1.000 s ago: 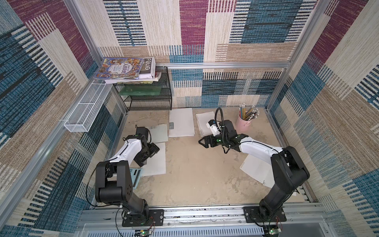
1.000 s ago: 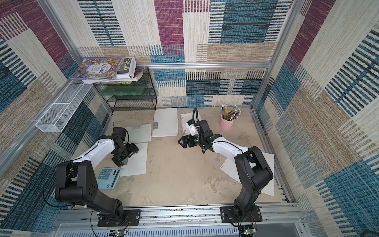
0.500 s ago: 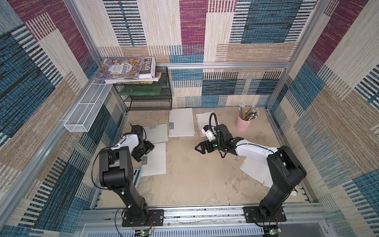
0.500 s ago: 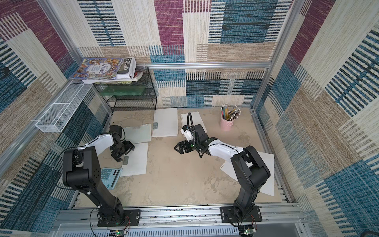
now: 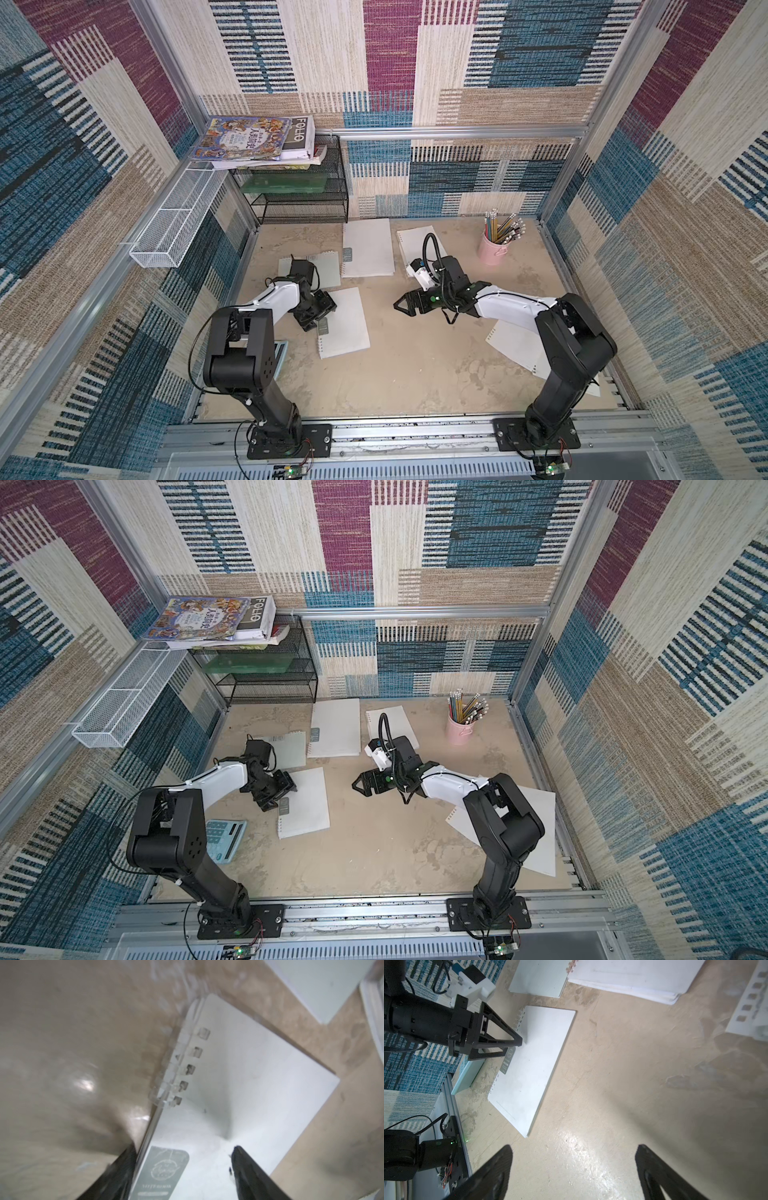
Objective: Tear off pages from different notebooks
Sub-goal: Open the notebook at the center of the board.
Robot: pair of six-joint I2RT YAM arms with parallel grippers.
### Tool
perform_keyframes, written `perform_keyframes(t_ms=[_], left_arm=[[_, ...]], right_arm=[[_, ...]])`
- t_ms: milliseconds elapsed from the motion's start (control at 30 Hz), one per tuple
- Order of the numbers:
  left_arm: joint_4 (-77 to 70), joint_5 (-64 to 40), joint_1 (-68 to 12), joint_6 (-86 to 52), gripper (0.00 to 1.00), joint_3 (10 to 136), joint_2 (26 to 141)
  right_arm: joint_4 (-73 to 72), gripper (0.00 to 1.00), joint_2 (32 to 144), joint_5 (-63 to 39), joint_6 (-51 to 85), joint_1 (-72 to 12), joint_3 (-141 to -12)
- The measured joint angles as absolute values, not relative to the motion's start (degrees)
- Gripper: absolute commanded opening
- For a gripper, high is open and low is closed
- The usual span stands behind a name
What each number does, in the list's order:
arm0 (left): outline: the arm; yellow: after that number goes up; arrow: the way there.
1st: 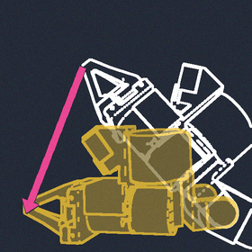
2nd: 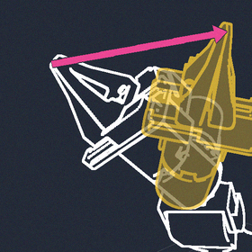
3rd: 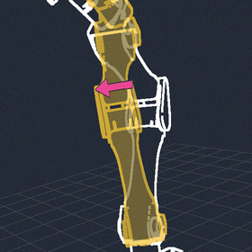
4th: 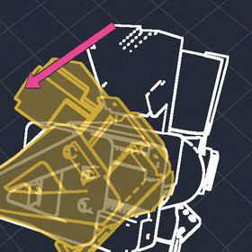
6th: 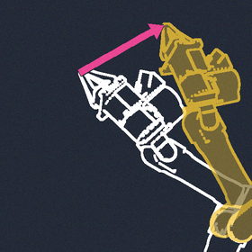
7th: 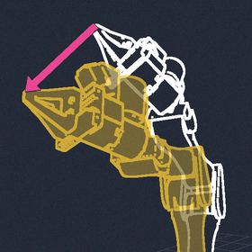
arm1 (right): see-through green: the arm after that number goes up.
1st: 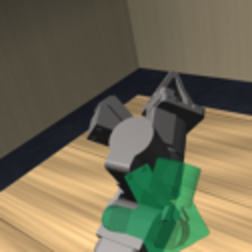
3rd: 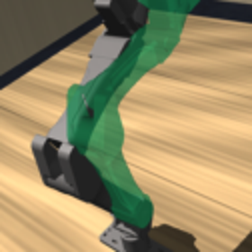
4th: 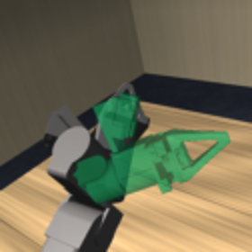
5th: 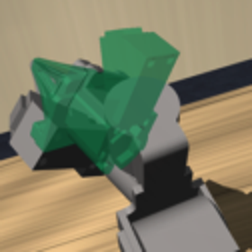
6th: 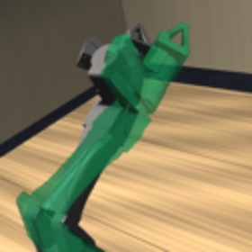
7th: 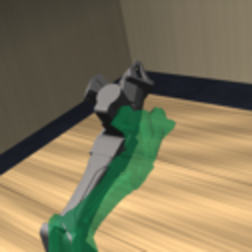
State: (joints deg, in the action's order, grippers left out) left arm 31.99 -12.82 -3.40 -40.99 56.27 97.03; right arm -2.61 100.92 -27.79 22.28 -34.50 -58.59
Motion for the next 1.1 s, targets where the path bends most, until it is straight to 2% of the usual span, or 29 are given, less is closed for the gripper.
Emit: perform_keyframes(t_ms=[167, 300, 400, 633, 1100], left_arm=[[31.62, -14.06, -11.7, -43.44, 0.74, 57.6, 97.58], [31.35, -15.68, -14.63, -44.71, 0.74, 60.34, 99.81], [31.0, -16.84, -15.11, -45.04, 0.74, 61.45, 100.77], [28.12, -21.61, -15.73, -45.67, 0.74, 63.59, 103.15], [24.45, -26.55, -15.73, -45.89, 0.73, 66.35, 106.54]], right_arm=[[-3.6, 0.87, 103.0, -29.67, 24.25, -35.22, -57.84], [-4.45, 0.84, 105.03, -30.24, 25.41, -35.38, -57.89], [-4.62, 0.8, 106.5, -30.22, 25.85, -35.35, -58.3], [-5.87, 0.75, 110.72, -31.27, 26.72, -35.4, -60.95], [-4.75, 0.74, 108.9, -31.64, 28.4, -34.61, -61.91]])
